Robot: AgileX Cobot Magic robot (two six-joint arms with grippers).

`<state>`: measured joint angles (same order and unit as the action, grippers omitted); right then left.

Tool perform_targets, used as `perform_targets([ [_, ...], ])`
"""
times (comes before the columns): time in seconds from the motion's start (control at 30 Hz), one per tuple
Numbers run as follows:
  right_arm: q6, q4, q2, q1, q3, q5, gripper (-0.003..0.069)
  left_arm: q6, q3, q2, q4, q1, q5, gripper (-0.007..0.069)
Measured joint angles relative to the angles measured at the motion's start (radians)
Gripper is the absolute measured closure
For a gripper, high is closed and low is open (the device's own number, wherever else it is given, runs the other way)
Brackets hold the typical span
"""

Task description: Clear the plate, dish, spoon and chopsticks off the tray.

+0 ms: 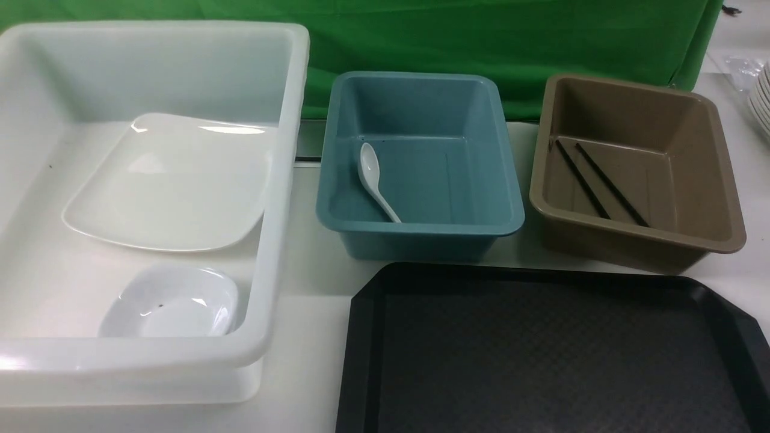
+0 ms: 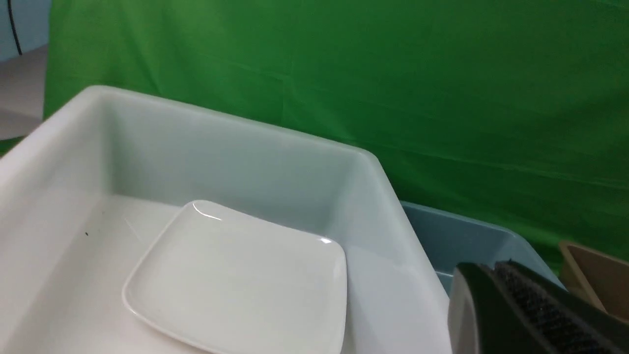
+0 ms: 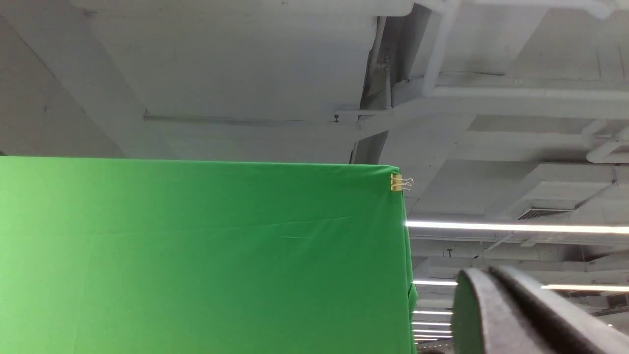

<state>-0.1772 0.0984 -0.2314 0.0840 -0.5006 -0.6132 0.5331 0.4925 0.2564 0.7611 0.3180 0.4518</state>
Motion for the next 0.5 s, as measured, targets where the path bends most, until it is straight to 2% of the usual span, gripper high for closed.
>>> perform_targets([
  [0.17,0.0,0.0,0.0,0.0,0.0,0.0,0.0624,0.0,0.0,0.0,0.001,0.0,-0.027,0.0611],
  [0.5,0.0,0.0,0.0,0.0,0.0,-0.002,0.0602,0.0,0.0,0.0,-0.012,0.0,0.017,0.0608],
])
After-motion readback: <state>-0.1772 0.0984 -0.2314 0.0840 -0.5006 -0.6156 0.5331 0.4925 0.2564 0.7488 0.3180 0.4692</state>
